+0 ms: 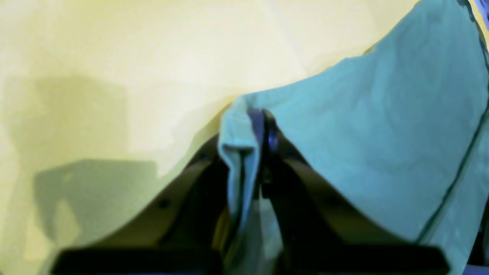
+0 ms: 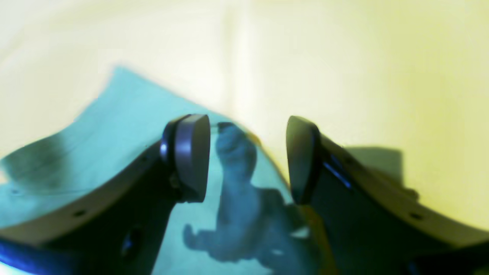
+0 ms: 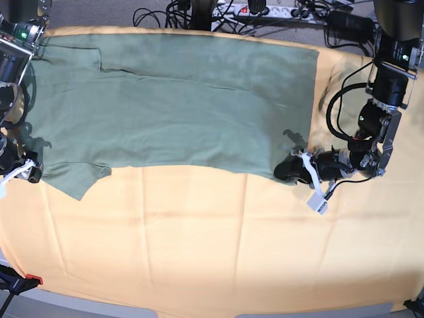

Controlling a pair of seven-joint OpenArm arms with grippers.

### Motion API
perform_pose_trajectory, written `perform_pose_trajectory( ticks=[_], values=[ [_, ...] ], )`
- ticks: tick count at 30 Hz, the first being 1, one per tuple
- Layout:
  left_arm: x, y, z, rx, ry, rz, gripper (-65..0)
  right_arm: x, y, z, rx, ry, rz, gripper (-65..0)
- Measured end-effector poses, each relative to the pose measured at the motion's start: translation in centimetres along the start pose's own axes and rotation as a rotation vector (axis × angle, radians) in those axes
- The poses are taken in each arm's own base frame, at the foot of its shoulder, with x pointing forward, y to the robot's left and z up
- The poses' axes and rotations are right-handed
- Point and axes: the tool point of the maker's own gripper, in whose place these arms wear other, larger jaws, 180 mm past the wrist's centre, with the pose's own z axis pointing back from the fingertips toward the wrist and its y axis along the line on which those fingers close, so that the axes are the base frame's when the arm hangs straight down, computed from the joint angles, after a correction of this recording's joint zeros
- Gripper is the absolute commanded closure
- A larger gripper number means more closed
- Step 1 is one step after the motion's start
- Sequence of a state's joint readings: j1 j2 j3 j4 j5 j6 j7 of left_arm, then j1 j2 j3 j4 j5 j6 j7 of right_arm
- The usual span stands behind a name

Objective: Fold the T-shirt properly
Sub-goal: 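Move the right gripper to the other hem corner, then grasp both hem corners of the shirt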

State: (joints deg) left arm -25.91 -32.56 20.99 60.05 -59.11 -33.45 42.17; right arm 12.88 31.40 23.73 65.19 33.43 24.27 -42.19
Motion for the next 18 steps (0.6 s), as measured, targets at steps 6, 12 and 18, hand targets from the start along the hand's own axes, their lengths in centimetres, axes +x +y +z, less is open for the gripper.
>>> perform_pose_trajectory(
  ticks=[6, 12, 18],
  values=[
    [0.0, -0.3, 0.0, -0.015, 0.0, -0.013, 0.0, -0.8, -0.1, -0.3, 0.014, 0.021, -0.029, -32.8],
    [0.0, -0.3, 0.0, -0.016, 0.0, -0.014, 0.0, -3.7, 1.1, -1.2, 0.143, 0.063, -0.085, -32.8],
    [0.0, -0.3, 0.0, -0.016, 0.001, -0.015, 0.0, -3.9, 2.6, -1.0, 0.239, 0.05, -0.047, -32.8]
  ],
)
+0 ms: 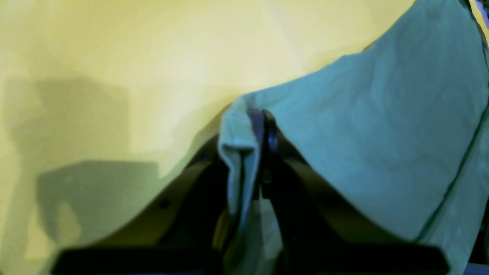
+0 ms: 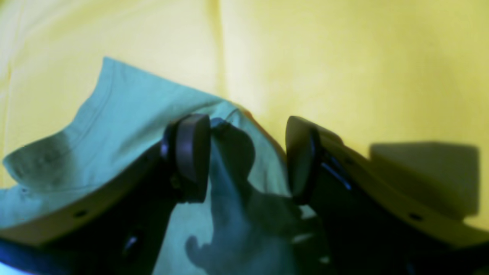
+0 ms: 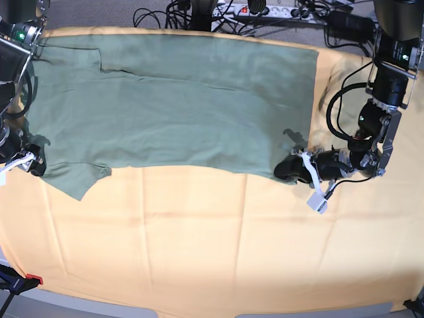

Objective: Fold the T-shirt properly
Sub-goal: 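Grasp both hem corners of the shirt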

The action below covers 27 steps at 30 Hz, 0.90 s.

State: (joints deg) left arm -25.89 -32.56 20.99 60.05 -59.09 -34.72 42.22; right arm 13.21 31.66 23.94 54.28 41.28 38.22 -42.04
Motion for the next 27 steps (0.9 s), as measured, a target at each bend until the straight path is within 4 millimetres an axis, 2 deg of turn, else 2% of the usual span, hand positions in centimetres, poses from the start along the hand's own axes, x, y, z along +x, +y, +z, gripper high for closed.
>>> perform_pose_trajectory(
  ticks=[11, 13, 16, 22, 27],
  values=[
    [0.1, -0.5, 0.0, -0.026, -0.006, 0.013, 0.0, 0.1, 0.5, 0.0, 0.029, -0.01, 0.002, -31.9],
    [0.1, -0.5, 0.0, -0.027, -0.006, 0.012, 0.0, 0.2, 0.5, 0.0, 0.028, -0.015, 0.002, -23.5],
    [0.1, -0.5, 0.0, -0.026, -0.006, 0.012, 0.0, 0.7, 0.5, 0.0, 0.027, -0.049, 0.001, -0.2],
    [0.1, -0.1, 0.0, -0.007, -0.009, -0.016, 0.0, 2.6, 0.1, 0.1, 0.007, -0.159, -0.003, 0.0],
    [1.1, 1.7, 0.1, 0.097, -0.061, -0.048, 0.0, 2.4, -1.4, -0.1, -0.09, -0.127, 0.031, 0.0]
  ],
)
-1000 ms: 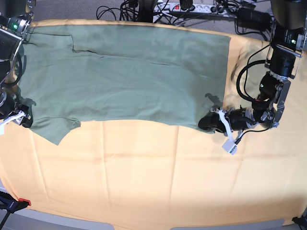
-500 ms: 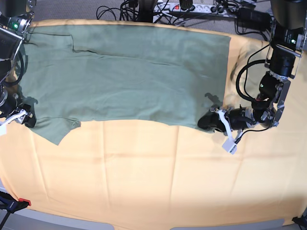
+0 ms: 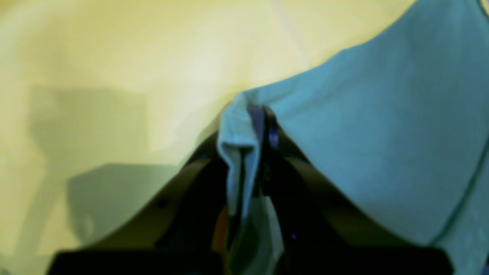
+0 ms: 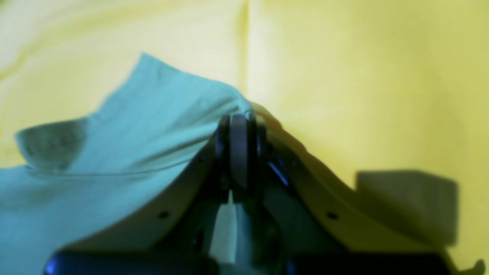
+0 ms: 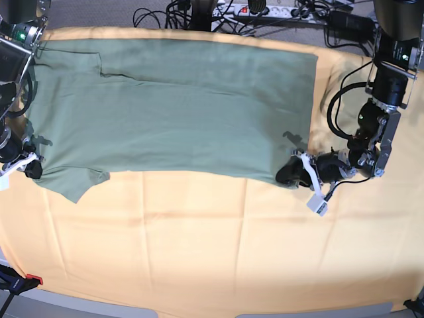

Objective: Fold the T-shirt properly
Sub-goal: 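Grasp both hem corners of the shirt, then lift the hem and fold it toward the shoulders with both grippers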

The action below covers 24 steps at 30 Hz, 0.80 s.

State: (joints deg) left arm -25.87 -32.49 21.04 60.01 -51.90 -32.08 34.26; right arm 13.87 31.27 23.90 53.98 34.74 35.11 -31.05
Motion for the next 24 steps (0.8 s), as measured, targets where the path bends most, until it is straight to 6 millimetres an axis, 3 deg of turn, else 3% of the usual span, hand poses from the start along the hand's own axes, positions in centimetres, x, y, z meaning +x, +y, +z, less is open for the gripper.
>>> perform_pose_trajectory(
  ticks=[7, 12, 15, 22, 24],
  values=[
    [2.4, 2.7, 0.2, 0.153, -0.056, -0.113, 0.0, 2.4, -0.6, -0.5, -0.058, -0.016, 0.035, 0.0],
    [6.8, 3.4, 0.9, 0.202, -0.169, -0.196, 0.0, 4.3, 0.5, -1.3, -0.04, -0.04, 0.068, 0.0],
    [8.5, 3.3, 1.0, 0.221, -0.243, -0.274, 0.0, 4.5, 0.6, -2.2, -0.096, -0.019, 0.184, 0.0],
    [8.7, 0.9, -1.8, 0.192, -0.237, -0.337, 0.0, 4.7, 1.1, -3.4, -0.151, 0.023, 0.304, 0.0],
    [8.0, 0.9, -2.0, 0.185, -0.197, -0.334, 0.0, 4.9, 1.1, -3.3, -0.152, 0.021, 0.305, 0.0]
  ],
)
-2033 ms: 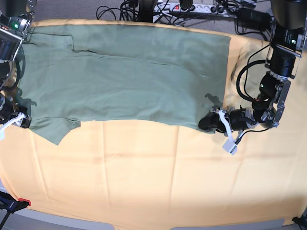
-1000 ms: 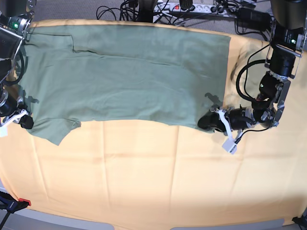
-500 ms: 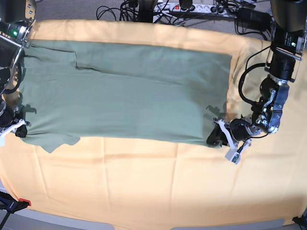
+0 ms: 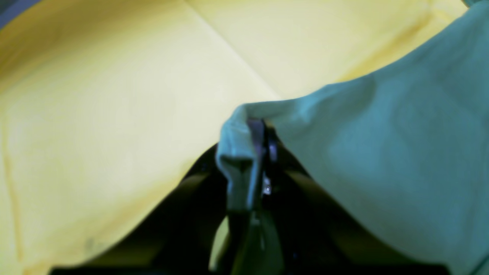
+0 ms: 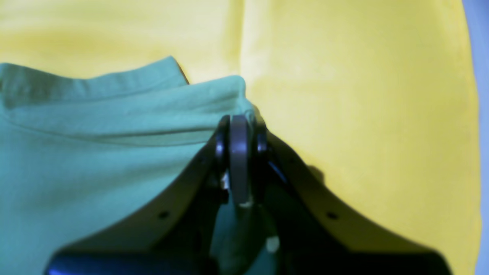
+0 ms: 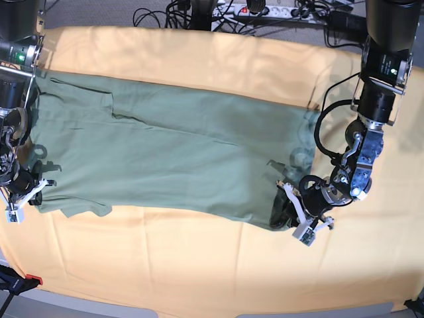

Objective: Fold the T-shirt properly
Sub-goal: 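Lift the hem and fold it toward the shoulders with both grippers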

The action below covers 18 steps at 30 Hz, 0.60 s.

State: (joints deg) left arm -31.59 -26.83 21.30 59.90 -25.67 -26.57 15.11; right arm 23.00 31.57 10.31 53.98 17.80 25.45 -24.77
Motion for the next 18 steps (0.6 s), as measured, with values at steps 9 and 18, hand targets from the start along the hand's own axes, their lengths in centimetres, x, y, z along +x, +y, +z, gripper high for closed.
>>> perform_pose_trajectory(
  ticks=[9, 18],
  values=[
    [-0.3, -2.6, 2.5, -0.236, -0.013, 0.117, 0.0, -1.3, 3.9, 0.7, 0.235, 0.037, 0.033, 0.0],
    [-3.6, -3.5, 3.3, -0.26, 0.084, 0.198, 0.0, -4.3, 4.8, 2.3, 0.273, 0.077, 0.068, 0.0]
  ],
)
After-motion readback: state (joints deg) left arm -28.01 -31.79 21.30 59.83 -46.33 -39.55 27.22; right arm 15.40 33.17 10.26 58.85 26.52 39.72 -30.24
